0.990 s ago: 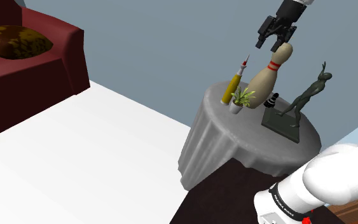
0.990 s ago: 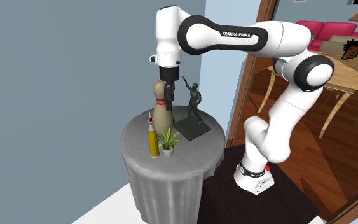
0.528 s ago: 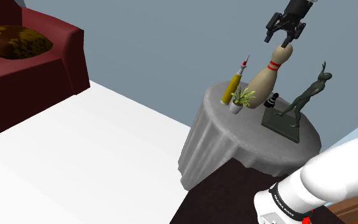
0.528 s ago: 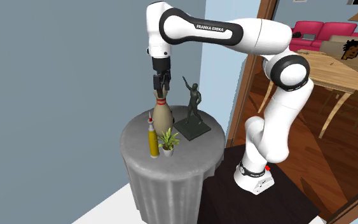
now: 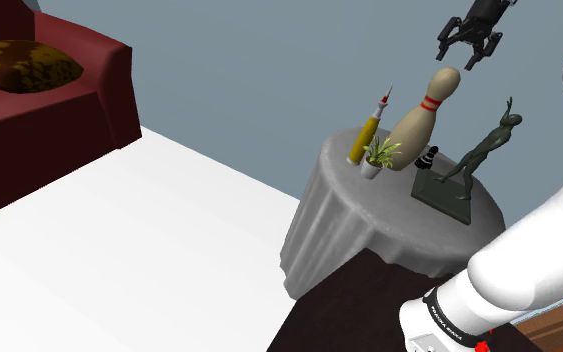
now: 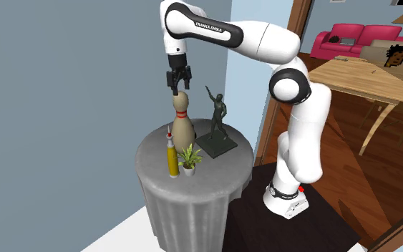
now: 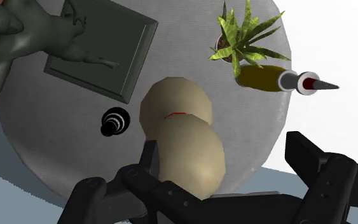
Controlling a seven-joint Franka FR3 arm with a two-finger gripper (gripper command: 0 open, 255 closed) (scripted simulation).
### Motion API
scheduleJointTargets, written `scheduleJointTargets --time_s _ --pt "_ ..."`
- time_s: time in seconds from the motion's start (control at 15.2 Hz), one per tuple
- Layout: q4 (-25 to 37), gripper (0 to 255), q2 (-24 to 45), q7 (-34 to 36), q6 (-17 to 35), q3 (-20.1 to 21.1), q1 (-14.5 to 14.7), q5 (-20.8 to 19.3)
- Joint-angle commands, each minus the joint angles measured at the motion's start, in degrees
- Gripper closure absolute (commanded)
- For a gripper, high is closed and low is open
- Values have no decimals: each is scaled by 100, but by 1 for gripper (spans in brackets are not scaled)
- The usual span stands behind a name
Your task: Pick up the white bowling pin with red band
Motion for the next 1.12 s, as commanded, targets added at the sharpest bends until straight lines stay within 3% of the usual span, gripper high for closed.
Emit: scheduleJointTargets --time_s 0.0,0.53,0.66,0.73,1.06 --pt "612 0 436 -4 -307 -181 -243 147" --pt "-483 0 59 58 446 -126 -113 -29" --pt "-484 0 58 58 447 -124 -113 -29" --pt "-505 255 38 68 449 -120 -105 -37" --pt "-489 255 50 62 445 -123 -110 -32"
